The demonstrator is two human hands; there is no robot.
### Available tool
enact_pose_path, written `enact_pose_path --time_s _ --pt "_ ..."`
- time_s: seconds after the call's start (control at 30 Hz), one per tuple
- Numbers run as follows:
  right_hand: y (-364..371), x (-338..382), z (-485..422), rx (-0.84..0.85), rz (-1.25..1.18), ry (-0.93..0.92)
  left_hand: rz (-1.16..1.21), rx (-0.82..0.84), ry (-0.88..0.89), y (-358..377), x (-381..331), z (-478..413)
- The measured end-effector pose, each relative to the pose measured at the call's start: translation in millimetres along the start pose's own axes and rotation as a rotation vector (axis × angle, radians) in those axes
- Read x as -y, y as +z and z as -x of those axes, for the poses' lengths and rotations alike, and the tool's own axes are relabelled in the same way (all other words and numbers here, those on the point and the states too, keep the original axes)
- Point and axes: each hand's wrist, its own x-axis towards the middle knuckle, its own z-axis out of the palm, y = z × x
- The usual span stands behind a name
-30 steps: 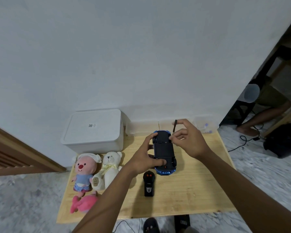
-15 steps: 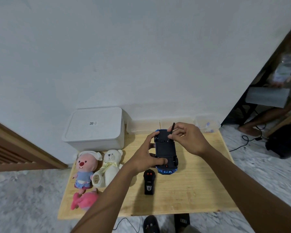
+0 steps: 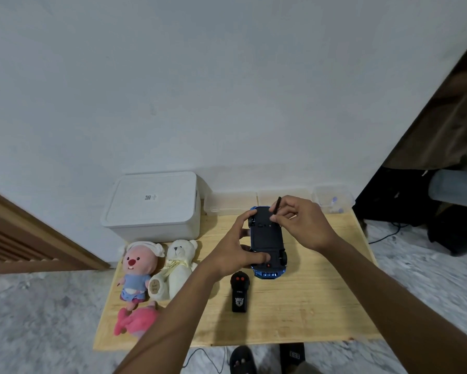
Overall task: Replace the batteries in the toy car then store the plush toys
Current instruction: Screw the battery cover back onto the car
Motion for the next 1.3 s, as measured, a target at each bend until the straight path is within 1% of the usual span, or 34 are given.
enact_pose_path --time_s 0.13,0.33,0.7,0.87,0.97,1.07,1.13,1.2,1.3 --pt "0.7 -2.2 0.4 0.003 0.011 0.01 -0.008 0.002 0.0 0.4 0.7 0.5" --pt "4.2 -4.5 0.2 0.022 0.067 -0.028 0.0 -0.002 -0.002 0.7 4.3 1.8" --pt "16.3 -6.4 0.5 -0.096 0.08 -0.021 0.013 -0.001 0.0 4.2 4.1 3.4" --pt "18.5 -4.9 3.0 -0.107 0.07 -0.009 0.0 -0.003 -0.001 4.6 3.7 3.3" --pt "18.0 -2.6 4.1 -0.115 0.014 0.041 -0.007 -0.009 -0.002 4.6 3.8 2.3" --pt "10.9 0.2 5.4 -0.119 -0.146 0.066 -0.02 -0.012 -0.001 3.3 5.5 1.2" --pt "2.9 1.6 6.2 -0.086 -0.216 0.088 -0.032 -0.015 0.001 2.7 7.4 0.6" --pt "-3.1 -1.3 6.1 -0.035 -0.227 0.098 -0.045 -0.015 0.004 3.2 8.7 -0.4" --pt "-2.1 -11.4 5.2 -0.062 -0.314 0.214 -0.05 -0.016 0.001 5.8 10.6 -2.8"
